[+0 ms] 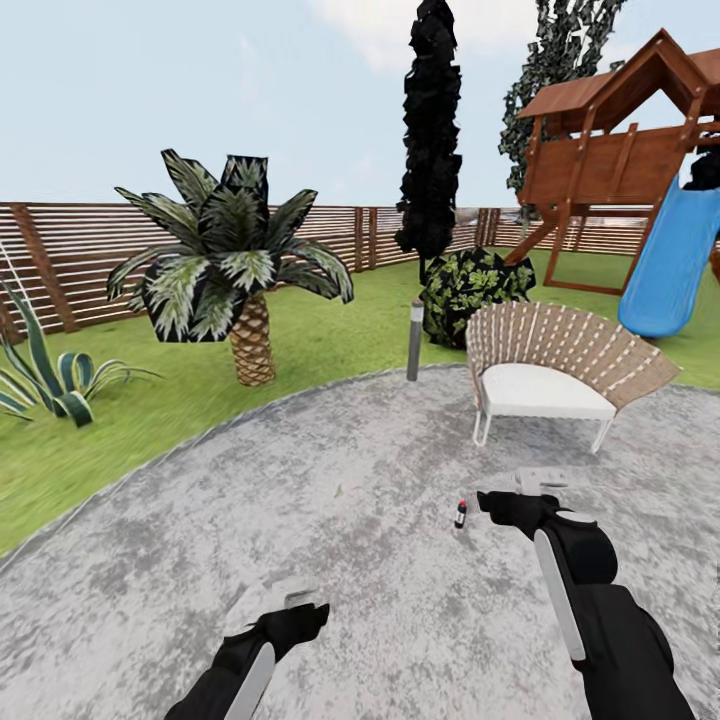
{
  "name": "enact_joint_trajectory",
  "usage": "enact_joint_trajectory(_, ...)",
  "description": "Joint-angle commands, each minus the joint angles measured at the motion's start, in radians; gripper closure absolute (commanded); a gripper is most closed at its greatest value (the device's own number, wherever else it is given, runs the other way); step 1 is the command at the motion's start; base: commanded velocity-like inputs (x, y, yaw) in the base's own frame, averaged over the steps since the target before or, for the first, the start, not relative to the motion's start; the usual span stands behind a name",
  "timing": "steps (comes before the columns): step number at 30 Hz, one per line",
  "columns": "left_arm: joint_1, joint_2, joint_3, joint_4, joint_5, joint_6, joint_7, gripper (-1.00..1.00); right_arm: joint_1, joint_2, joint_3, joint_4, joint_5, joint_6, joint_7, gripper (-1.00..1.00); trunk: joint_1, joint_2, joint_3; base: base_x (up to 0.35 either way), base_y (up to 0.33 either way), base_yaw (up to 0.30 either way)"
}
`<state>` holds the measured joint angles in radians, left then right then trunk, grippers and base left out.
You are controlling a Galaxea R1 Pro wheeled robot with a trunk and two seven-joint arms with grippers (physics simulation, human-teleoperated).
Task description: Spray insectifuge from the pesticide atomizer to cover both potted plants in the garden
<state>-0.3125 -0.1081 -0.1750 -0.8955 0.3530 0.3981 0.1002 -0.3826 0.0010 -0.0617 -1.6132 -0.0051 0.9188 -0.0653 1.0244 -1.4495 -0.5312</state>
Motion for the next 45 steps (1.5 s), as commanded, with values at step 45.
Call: enact_joint_trajectory(45,-0.004,0.002,0.000,0.012,0.011,0.002,0.012,-1.00,-0.014,0.000,0.010,-0.002,0.000,-0.001,0.000,-1.00,0.001,-0.001,0.012,0.273,0.188,-0.241)
